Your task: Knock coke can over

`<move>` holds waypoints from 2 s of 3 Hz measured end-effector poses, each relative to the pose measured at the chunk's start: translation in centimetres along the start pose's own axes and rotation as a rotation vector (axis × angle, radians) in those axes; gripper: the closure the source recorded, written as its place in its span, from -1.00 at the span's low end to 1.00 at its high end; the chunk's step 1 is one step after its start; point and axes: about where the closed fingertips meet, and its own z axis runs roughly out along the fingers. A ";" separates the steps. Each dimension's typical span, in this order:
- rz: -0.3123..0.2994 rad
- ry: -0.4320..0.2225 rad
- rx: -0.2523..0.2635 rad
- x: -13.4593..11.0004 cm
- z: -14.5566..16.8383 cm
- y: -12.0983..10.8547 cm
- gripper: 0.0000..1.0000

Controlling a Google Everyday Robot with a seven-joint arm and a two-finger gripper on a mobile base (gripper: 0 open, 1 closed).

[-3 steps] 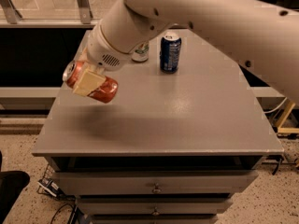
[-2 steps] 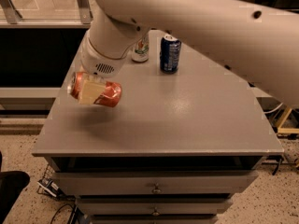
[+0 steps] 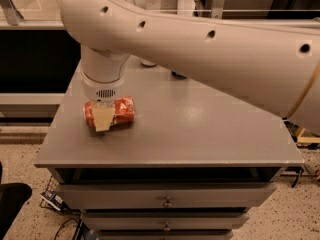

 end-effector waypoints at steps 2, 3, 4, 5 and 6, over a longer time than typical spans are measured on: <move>-0.022 0.033 -0.040 0.1 1.4 0.1 0.66; -0.023 0.034 -0.039 0.1 1.3 0.1 0.21; -0.024 0.035 -0.039 0.1 1.3 0.2 -0.26; -0.025 0.035 -0.038 0.1 1.3 0.2 -0.72; -0.026 0.036 -0.038 0.1 1.3 0.3 -1.00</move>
Offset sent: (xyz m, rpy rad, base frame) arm 0.0019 0.0024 -0.0178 -0.0456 0.0238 0.0230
